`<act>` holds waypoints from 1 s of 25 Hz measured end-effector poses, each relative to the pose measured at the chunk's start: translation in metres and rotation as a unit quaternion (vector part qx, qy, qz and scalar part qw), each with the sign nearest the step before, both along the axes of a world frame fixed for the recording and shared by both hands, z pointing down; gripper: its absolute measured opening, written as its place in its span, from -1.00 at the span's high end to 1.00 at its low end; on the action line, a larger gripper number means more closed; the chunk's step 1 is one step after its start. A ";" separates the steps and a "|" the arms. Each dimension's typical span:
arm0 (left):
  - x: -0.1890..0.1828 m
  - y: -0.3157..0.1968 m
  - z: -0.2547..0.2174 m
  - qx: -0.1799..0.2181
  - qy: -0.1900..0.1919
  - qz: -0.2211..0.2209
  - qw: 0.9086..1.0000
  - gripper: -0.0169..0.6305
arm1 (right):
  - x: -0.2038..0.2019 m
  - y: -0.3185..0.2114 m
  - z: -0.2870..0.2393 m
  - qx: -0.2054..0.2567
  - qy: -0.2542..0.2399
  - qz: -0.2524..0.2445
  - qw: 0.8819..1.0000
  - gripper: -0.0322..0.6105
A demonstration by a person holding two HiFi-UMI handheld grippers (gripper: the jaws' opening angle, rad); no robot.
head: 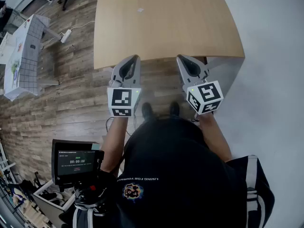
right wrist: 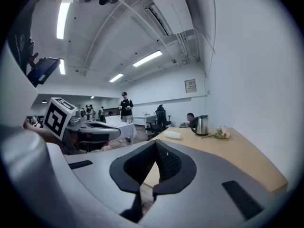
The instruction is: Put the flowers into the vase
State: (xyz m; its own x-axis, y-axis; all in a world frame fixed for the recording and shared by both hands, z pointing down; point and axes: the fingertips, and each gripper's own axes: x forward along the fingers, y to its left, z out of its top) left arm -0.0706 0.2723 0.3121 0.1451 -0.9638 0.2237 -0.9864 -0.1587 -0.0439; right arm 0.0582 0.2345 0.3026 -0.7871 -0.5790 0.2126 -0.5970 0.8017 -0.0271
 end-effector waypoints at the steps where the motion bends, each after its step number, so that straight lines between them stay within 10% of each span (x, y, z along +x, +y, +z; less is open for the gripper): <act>1: 0.001 -0.001 0.000 0.000 0.000 0.001 1.000 0.93 | 0.000 -0.001 0.000 0.000 0.000 0.000 1.000 0.85; 25: 0.016 -0.028 -0.011 -0.008 -0.004 -0.008 1.000 0.93 | 0.018 -0.035 -0.020 0.001 -0.034 0.005 0.999 0.82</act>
